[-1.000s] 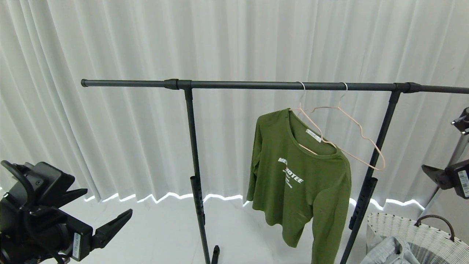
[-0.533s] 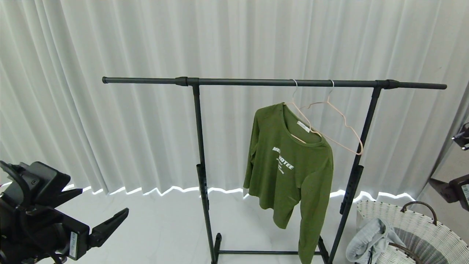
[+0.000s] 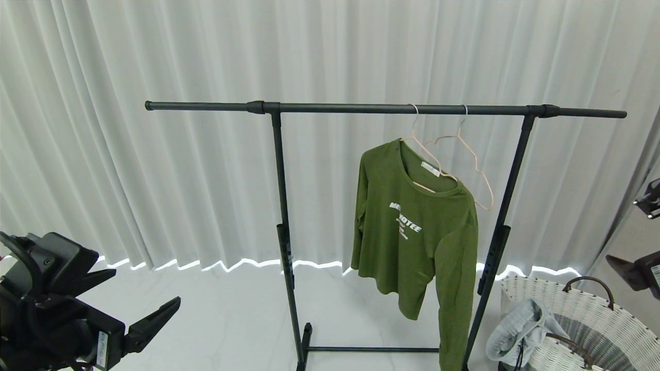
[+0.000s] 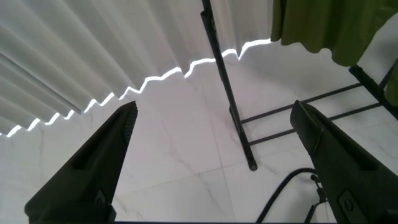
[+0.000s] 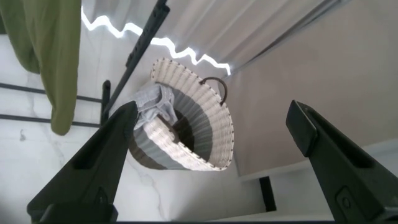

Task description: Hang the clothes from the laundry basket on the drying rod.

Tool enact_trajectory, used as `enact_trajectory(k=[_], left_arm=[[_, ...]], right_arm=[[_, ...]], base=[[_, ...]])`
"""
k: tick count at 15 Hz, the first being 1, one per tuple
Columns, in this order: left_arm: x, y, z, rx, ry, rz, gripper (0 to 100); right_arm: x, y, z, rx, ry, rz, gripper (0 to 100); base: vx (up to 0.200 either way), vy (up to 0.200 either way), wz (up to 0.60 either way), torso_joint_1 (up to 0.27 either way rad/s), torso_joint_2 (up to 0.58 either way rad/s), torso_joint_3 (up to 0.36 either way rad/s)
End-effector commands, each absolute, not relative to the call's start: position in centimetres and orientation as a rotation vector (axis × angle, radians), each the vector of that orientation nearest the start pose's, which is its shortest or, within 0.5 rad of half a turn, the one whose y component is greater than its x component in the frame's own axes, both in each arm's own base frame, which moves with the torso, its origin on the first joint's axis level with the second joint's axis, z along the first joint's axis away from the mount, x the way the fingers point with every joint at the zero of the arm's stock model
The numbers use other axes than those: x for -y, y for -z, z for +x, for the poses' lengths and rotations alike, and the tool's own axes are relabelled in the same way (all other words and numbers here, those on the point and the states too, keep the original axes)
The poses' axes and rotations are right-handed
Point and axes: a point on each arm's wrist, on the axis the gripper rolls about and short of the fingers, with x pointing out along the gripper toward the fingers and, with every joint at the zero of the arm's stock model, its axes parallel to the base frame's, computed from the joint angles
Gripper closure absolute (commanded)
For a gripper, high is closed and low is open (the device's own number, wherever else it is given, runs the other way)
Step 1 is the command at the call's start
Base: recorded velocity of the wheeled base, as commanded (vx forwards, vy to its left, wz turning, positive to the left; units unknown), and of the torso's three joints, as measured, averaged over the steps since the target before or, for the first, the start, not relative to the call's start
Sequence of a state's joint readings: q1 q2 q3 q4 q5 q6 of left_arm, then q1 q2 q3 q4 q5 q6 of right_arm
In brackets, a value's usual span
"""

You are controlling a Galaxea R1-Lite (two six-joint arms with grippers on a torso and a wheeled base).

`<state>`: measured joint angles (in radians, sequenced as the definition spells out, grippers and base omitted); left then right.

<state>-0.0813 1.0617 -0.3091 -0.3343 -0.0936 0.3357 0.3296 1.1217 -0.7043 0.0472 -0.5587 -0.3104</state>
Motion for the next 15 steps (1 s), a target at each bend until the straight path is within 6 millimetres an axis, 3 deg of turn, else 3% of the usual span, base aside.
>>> enact_trajectory(k=[1, 15], left_arm=[[1.23, -15.61, 12.55, -0.385, 0.241, 0.326, 0], [1.28, -15.68, 12.45, -0.378, 0.244, 0.329, 0]], right_arm=[[-3.72, -22.33, 14.54, -0.459, 0.158, -0.506, 0], [-3.71, -22.32, 14.54, -0.449, 0.16, -0.505, 0]], base=[[0.0, 0.0, 0.0, -0.178, 0.43, 0.251], [0.0, 0.0, 0.0, -0.175, 0.45, 0.274]])
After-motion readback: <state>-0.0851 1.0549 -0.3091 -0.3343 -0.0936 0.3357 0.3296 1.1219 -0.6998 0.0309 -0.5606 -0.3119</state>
